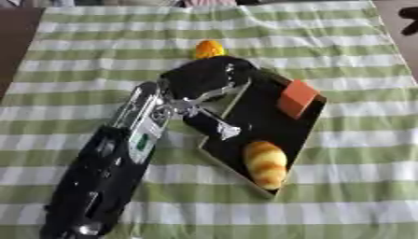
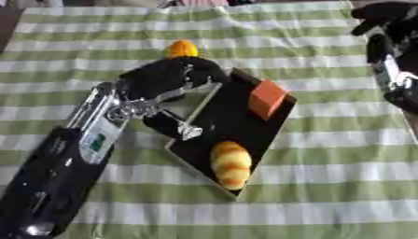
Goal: Pick up objects on the table and place them in the box.
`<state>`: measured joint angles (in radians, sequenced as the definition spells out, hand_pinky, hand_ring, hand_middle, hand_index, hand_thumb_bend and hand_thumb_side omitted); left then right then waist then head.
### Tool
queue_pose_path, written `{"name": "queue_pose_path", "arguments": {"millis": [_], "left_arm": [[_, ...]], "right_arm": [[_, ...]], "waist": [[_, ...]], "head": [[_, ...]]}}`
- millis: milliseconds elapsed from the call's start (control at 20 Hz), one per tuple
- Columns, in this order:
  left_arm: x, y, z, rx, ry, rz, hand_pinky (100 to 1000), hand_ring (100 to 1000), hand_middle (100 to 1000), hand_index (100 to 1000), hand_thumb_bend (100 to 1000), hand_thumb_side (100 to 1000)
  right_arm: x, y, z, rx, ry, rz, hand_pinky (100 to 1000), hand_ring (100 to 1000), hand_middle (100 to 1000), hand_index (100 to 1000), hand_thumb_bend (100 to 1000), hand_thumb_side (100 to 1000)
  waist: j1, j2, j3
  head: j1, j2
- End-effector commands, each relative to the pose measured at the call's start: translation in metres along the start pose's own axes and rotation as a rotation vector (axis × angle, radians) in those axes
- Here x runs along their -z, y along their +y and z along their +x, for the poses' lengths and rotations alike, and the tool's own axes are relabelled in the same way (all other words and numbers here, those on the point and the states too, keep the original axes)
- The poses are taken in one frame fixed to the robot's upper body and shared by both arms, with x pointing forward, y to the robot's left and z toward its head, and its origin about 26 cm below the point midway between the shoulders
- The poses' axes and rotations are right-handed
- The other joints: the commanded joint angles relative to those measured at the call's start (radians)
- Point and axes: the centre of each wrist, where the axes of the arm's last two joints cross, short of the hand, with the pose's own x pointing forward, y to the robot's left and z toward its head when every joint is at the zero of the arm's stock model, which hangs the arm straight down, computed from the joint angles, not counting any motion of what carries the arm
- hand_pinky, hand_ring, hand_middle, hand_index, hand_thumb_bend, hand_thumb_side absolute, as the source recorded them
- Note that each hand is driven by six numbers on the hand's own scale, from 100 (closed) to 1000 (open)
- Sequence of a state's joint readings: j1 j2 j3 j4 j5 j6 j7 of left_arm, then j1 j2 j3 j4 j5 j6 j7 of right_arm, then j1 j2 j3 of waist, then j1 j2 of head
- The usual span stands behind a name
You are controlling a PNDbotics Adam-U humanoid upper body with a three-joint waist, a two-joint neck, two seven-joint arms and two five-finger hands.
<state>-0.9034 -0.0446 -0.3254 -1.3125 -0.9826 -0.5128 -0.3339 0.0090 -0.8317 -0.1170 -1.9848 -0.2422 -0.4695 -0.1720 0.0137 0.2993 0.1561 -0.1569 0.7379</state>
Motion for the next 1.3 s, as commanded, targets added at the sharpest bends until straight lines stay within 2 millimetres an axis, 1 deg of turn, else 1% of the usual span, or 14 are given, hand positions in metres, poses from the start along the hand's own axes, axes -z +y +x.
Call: {"name": "queue_pose_path", "arguments": {"millis": [50, 100, 150, 250, 400, 500, 700, 750, 900, 950, 1050, 1100, 1150, 1300], "left_arm": [[-0.010, 0.031, -0.003, 0.023, 0.009, 0.092, 901, 904, 801, 930, 140, 309], [-0.014, 0.037, -0.004, 0.024, 0.013, 0.114, 895, 900, 797, 927, 161, 261], [-0.018, 0.044, -0.006, 0.020, 0.021, 0.138, 881, 893, 793, 923, 100, 235], [-0.027, 0.060, -0.012, 0.014, 0.050, 0.184, 872, 888, 794, 920, 100, 205], [-0.043, 0.082, -0.027, 0.012, 0.144, 0.248, 871, 892, 807, 920, 100, 222], [-0.050, 0.086, -0.040, 0.004, 0.230, 0.250, 876, 901, 824, 926, 100, 273], [-0.047, 0.076, -0.058, -0.020, 0.363, 0.237, 872, 899, 818, 926, 100, 331], [-0.045, 0.072, -0.061, -0.021, 0.386, 0.223, 876, 902, 822, 930, 100, 379], [-0.044, 0.061, -0.070, -0.002, 0.463, 0.195, 864, 905, 827, 934, 110, 418], [-0.043, 0.057, -0.073, 0.002, 0.485, 0.190, 861, 905, 830, 933, 134, 432], [-0.041, 0.051, -0.076, 0.007, 0.509, 0.177, 860, 907, 831, 933, 213, 524], [-0.040, 0.049, -0.077, 0.007, 0.516, 0.172, 860, 907, 831, 933, 210, 547], [-0.040, 0.048, -0.078, 0.008, 0.520, 0.170, 866, 912, 831, 931, 272, 594], [-0.037, 0.047, -0.080, 0.008, 0.533, 0.164, 869, 914, 827, 926, 328, 647]], "right_arm": [[0.006, -0.007, 0.006, -0.033, -0.024, 0.009, 945, 830, 574, 785, 100, 469], [0.005, -0.007, 0.006, -0.036, -0.022, 0.007, 945, 830, 574, 785, 100, 470], [0.004, -0.007, 0.006, -0.038, -0.020, 0.005, 944, 830, 574, 785, 100, 470], [0.004, -0.008, 0.006, -0.042, -0.021, 0.000, 944, 830, 574, 785, 100, 470], [0.006, -0.009, 0.006, -0.043, -0.035, -0.012, 943, 830, 575, 785, 100, 470], [0.009, -0.010, 0.008, -0.040, -0.057, -0.027, 941, 830, 576, 785, 100, 470], [0.019, -0.012, 0.010, -0.025, -0.105, -0.042, 940, 830, 577, 785, 100, 470], [0.021, -0.012, 0.011, -0.021, -0.114, -0.041, 940, 830, 577, 785, 100, 470], [0.027, -0.011, 0.012, -0.011, -0.133, -0.029, 941, 830, 576, 785, 100, 470], [0.028, -0.011, 0.013, -0.008, -0.137, -0.027, 941, 830, 576, 785, 100, 470], [0.030, -0.011, 0.013, -0.005, -0.144, -0.026, 941, 831, 576, 786, 100, 467], [0.031, -0.011, 0.014, -0.004, -0.146, -0.026, 941, 831, 576, 786, 100, 470], [0.031, -0.011, 0.014, -0.004, -0.148, -0.025, 942, 831, 575, 786, 100, 470], [0.034, -0.010, 0.014, 0.001, -0.153, -0.023, 943, 832, 574, 786, 100, 470]], "waist": [[-0.001, -0.018, 0.002], [0.000, -0.018, 0.003], [0.000, -0.017, 0.004], [0.001, -0.015, 0.004], [-0.002, -0.011, -0.001], [-0.006, -0.006, -0.009], [-0.017, 0.011, -0.031], [-0.017, 0.016, -0.038], [-0.013, 0.027, -0.059], [-0.012, 0.031, -0.066], [-0.008, 0.038, -0.079], [-0.006, 0.041, -0.085], [-0.004, 0.044, -0.090], [0.000, 0.051, -0.106]], "head": [[-0.005, -0.008], [-0.007, -0.009], [-0.009, -0.010], [-0.009, -0.012], [0.005, -0.021], [0.023, -0.030], [0.074, -0.056], [0.086, -0.061], [0.115, -0.070], [0.121, -0.074], [0.129, -0.080], [0.131, -0.082], [0.134, -0.084], [0.145, -0.091]]}}
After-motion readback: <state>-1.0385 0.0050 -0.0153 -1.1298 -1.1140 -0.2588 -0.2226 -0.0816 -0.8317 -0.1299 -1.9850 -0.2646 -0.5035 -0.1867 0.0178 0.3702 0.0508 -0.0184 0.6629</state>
